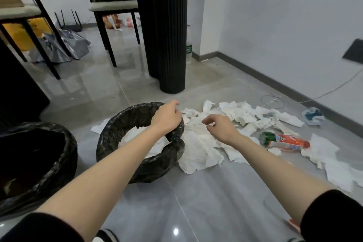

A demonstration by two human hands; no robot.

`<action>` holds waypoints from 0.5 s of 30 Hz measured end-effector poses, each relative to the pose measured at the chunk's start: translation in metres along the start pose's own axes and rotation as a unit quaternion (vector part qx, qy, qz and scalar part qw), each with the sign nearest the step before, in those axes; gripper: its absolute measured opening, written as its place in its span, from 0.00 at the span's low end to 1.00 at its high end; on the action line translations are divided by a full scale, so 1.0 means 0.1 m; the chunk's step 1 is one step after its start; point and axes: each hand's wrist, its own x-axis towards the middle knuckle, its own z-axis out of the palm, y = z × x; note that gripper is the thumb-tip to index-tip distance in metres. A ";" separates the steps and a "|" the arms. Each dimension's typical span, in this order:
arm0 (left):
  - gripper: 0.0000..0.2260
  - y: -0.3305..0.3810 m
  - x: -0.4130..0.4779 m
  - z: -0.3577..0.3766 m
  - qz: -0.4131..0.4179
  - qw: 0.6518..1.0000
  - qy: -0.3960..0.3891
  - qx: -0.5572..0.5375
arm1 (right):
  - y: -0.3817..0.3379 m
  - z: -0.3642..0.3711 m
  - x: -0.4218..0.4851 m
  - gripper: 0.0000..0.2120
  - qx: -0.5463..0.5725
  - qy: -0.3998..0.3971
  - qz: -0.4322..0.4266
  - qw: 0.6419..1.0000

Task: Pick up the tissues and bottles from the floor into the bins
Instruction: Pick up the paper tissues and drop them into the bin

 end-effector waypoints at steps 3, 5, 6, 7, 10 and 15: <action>0.17 0.26 -0.07 0.15 0.033 0.999 -0.024 -0.001 | 0.24 -0.08 -0.15 0.16 0.002 0.005 0.041 0.999; 0.17 0.39 -0.12 0.28 0.045 0.998 -0.037 -0.004 | 0.39 -0.13 -0.26 0.16 0.011 0.014 0.064 0.998; 0.17 0.42 -0.14 0.35 0.049 0.998 -0.043 -0.006 | 0.45 -0.14 -0.30 0.16 0.014 0.016 0.076 0.997; 0.17 0.45 -0.17 0.43 0.052 0.997 -0.048 -0.007 | 0.52 -0.15 -0.35 0.16 0.017 0.017 0.088 0.996; 0.17 0.51 -0.24 0.66 0.051 0.996 -0.068 -0.012 | 0.73 -0.16 -0.49 0.16 0.032 0.024 0.125 0.991; 0.17 0.48 -0.29 1.09 0.014 0.994 -0.104 -0.041 | 1.04 -0.12 -0.67 0.17 0.042 0.021 0.178 0.983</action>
